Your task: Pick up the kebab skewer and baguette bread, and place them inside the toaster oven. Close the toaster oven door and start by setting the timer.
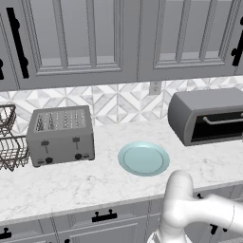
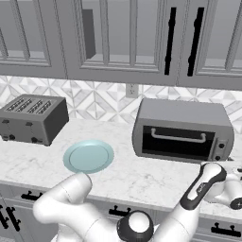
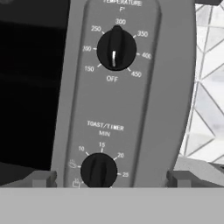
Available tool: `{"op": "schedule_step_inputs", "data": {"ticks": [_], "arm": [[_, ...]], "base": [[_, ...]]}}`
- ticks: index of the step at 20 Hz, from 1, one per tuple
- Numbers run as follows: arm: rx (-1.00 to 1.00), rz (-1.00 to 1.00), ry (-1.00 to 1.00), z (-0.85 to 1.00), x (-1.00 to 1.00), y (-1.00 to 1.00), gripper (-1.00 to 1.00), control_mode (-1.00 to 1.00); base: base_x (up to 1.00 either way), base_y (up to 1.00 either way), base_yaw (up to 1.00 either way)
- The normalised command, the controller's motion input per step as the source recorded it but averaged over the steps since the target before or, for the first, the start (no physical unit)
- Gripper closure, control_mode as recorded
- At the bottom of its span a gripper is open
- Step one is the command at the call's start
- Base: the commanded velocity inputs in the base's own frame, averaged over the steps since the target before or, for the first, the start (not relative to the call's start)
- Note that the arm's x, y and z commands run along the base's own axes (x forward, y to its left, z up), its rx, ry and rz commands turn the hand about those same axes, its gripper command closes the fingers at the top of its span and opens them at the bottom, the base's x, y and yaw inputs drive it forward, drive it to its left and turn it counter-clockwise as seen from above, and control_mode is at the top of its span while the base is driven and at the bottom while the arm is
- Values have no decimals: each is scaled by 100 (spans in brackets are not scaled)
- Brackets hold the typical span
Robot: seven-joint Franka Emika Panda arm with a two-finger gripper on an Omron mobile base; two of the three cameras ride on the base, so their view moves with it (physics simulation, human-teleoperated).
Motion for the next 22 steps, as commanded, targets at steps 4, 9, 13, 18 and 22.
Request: {"op": "schedule_step_inputs", "data": {"ticks": [4,9,13,18,22], "arm": [[5,0,-2,-15,22,-14,-100,-100],[2,0,-6,-13,11,0,-100,-100],[0,0,-10,0,0,0,-100,-100],[0,0,-8,0,0,0,-100,-100],[0,0,-3,0,0,-5,-100,-100]], "base": [[0,0,0],[0,0,0],[0,0,0],[0,0,0],[0,0,0]]}}
